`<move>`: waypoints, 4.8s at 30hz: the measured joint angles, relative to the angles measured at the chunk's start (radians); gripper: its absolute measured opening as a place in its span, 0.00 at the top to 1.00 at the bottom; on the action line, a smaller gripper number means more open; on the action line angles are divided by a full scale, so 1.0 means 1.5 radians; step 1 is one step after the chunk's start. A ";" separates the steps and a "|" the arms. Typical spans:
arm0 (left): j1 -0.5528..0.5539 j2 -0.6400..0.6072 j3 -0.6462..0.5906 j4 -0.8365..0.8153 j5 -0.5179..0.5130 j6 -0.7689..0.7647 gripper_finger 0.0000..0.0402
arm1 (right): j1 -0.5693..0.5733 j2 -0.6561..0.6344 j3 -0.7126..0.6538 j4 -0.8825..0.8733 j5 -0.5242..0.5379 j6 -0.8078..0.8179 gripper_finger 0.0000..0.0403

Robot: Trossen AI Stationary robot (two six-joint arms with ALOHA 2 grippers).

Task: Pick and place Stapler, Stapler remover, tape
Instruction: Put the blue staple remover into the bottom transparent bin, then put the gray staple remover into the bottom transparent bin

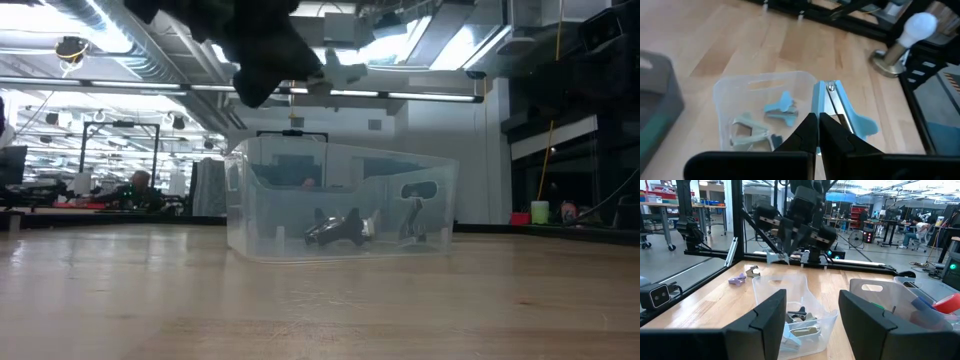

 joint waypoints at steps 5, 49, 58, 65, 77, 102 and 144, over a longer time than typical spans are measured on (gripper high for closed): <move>0.011 0.001 0.000 -0.016 0.000 -0.009 0.99 | 0.000 0.000 0.000 0.000 0.000 0.000 0.53; 0.006 0.002 0.000 0.053 -0.063 -0.007 0.85 | 0.000 0.000 0.000 0.000 0.000 0.000 0.53; -0.033 0.002 0.009 0.044 -0.045 0.035 0.85 | 0.000 0.000 0.000 0.000 0.000 0.000 0.53; -0.081 0.002 0.019 0.040 -0.044 0.045 0.85 | 0.000 0.000 0.000 0.000 0.000 0.000 0.53; -0.159 0.002 0.019 -0.123 0.039 -0.197 0.85 | 0.000 0.000 0.000 0.000 0.000 0.000 0.53; -0.365 0.002 0.019 -0.351 0.158 -0.828 0.85 | 0.000 0.000 0.000 0.000 0.000 0.000 0.53; -0.430 0.003 -0.140 -0.347 -0.087 -1.008 0.55 | 0.000 0.000 0.000 0.000 0.000 0.000 0.53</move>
